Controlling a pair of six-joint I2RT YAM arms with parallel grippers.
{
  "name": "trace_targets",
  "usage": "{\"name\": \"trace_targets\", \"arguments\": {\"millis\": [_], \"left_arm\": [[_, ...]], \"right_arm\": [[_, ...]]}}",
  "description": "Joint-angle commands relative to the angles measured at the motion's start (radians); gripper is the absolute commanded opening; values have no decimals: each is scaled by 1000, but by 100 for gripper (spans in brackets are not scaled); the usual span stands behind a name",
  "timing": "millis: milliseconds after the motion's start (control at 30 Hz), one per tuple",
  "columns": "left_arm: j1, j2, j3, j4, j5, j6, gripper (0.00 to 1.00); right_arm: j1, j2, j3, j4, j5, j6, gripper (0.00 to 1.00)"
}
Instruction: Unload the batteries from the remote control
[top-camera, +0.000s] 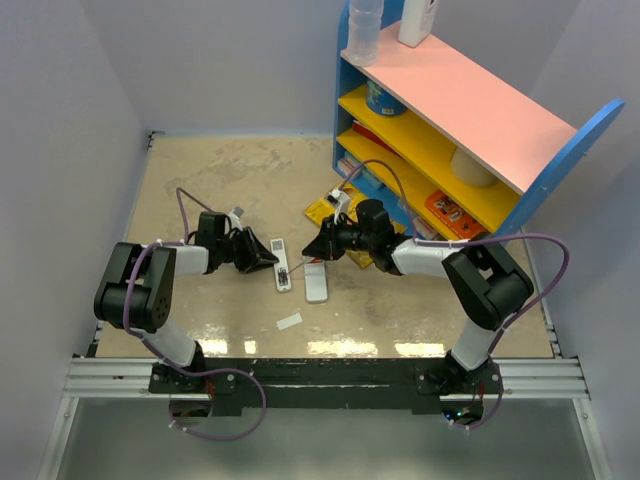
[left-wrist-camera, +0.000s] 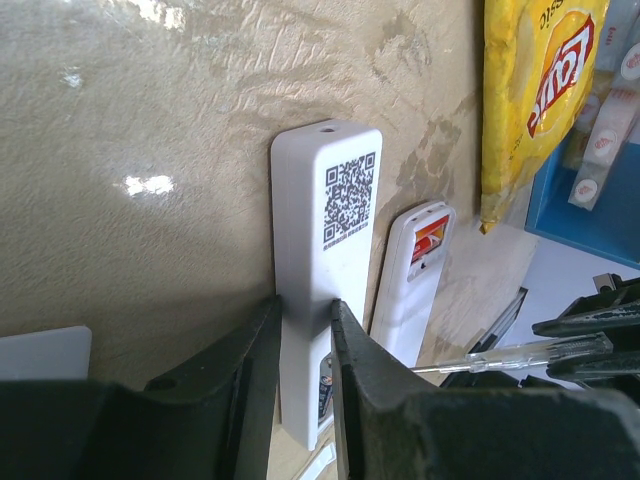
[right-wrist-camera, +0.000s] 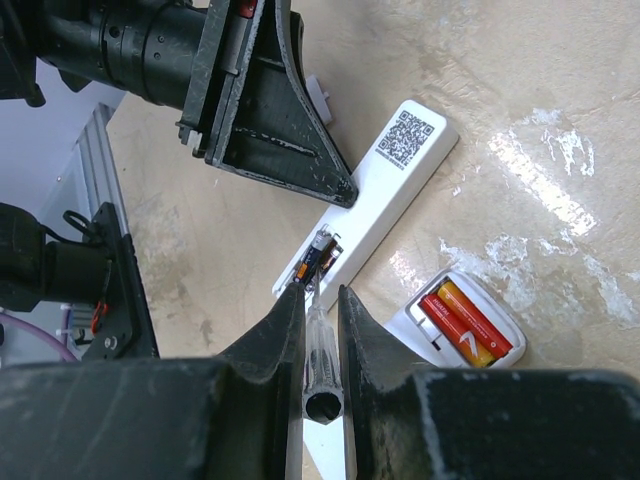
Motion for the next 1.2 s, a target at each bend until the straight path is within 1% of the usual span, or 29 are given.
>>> {"name": "trace_targets", "arguments": {"millis": [0,200,400,533,633,833,967,1167], "left_arm": [[-18,14,-30,-41,-46,18,29],[-18,9,-30,-47,-52,18,29],[-18,9,-29,-59,-56,25,29],[-18,12,-24,-65,-56,27,29],[-18,12,-18,-68,-56,27,29],[-20,3,-9,-78,-58,30,29],[-18,-6,-6,-79,-58,28,29],[-18,-21,11,-104,-61,36,29]], "right_arm": [[-6,18,-1,-54,20,-37,0],[33,38,38,-94,73,-63,0],[44,75,42,-45,53,-31,0],[43,58,35,-42,48,-30,0],[41,29,44,-71,51,-42,0],[40,-36,103,-219,80,-79,0],[38,-77,139,-340,137,-99,0],[35,-135,183,-451,198,-128,0]]}}
